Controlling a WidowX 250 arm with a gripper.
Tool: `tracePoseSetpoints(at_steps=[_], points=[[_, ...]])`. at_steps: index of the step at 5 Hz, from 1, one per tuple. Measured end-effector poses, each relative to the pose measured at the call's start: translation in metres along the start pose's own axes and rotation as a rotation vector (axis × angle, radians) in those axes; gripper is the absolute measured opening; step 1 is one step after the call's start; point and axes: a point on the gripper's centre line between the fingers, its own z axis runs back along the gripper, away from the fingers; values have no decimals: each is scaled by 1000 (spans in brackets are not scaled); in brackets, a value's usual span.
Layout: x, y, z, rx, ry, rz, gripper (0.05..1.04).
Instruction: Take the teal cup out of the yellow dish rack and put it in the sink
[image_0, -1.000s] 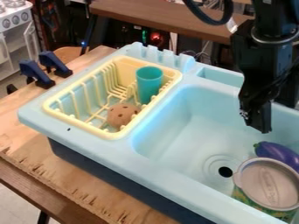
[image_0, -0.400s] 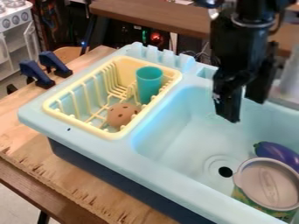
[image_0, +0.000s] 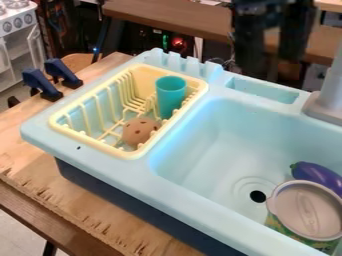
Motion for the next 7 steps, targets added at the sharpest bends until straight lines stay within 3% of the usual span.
tracePoseSetpoints(at_steps=[1, 2, 3, 4, 5, 6, 7], points=[[16, 5, 6, 28, 64, -150, 990], [25, 11, 3, 84, 121, -212, 990], [26, 18, -13, 125, 122, -277, 990], [26, 33, -24, 136, 152, -466, 990], [35, 44, -29, 10, 135, -637, 990], [44, 44, -28, -63, 172, -717, 990], [59, 47, -26, -78, 146, -744, 990]])
